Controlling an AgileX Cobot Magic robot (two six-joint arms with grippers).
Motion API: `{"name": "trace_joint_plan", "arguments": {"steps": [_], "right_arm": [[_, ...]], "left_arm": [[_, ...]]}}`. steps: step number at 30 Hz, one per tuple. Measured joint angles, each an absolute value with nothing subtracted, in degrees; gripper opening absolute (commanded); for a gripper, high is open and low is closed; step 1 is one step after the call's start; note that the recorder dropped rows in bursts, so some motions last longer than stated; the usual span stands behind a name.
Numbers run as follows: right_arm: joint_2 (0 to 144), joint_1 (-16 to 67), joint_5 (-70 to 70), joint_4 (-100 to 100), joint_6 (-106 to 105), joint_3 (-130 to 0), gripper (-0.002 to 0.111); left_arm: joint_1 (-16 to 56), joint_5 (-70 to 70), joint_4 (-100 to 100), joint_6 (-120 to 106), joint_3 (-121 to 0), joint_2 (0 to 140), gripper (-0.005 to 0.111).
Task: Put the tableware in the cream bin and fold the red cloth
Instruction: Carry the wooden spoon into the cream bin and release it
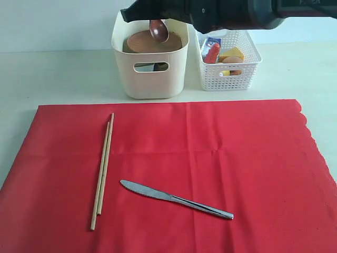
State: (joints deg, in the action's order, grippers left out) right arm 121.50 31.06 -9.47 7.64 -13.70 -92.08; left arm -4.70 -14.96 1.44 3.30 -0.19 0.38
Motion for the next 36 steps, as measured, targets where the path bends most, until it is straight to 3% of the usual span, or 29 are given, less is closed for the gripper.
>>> {"name": "trace_joint_plan", "arguments": {"steps": [12,16,36], "right_arm": [[125.9,29.8,-10.1,15.7,-13.7,-93.0,0.043],[126.0,29.8,-10.2,15.7,-13.7,-93.1,0.051],[118.9,29.8,3.3,16.1,-7.0,-93.2,0.053]], "left_arm": [[-4.7,-15.0,1.4,3.3,-0.2,0.4,0.002],[-4.7,-15.0,1.4,3.3,-0.2,0.4,0.002],[-4.7,-15.0,1.4,3.3,-0.2,0.4,0.002]]}}
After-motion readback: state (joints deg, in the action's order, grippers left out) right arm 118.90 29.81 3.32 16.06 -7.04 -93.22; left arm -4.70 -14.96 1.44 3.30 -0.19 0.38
